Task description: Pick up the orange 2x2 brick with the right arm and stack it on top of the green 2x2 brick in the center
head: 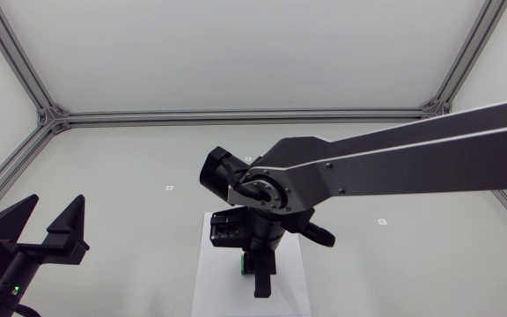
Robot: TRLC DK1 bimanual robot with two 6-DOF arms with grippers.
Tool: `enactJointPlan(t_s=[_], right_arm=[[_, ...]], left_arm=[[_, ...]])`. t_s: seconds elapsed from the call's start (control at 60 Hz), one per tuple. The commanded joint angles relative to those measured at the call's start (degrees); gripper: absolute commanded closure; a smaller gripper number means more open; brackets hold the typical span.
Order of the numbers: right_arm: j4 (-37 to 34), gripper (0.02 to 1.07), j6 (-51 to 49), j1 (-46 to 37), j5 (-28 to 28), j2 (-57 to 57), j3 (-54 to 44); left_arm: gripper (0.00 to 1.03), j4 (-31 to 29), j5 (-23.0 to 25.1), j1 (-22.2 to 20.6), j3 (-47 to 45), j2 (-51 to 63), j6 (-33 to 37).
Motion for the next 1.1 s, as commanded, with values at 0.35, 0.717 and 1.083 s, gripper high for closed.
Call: enactJointPlan(t_s=[0.35,0.717,1.083], right_arm=[[-3.47,1.01,-2.51,0.69,1.16,4.47,4.5],[-3.47,1.01,-1.98,1.3,1.07,5.88,4.86],[-2.94,1.01,-1.45,1.04,0.98,6.23,4.15]], left_arm=[[0.04,-0.78,0.23,0.14,-2.35,-0.45,0.75],[0.04,-0.87,0.23,0.14,-2.35,-0.45,0.75],[0.04,-0.78,0.23,0.14,-2.35,-0.45,0.75]])
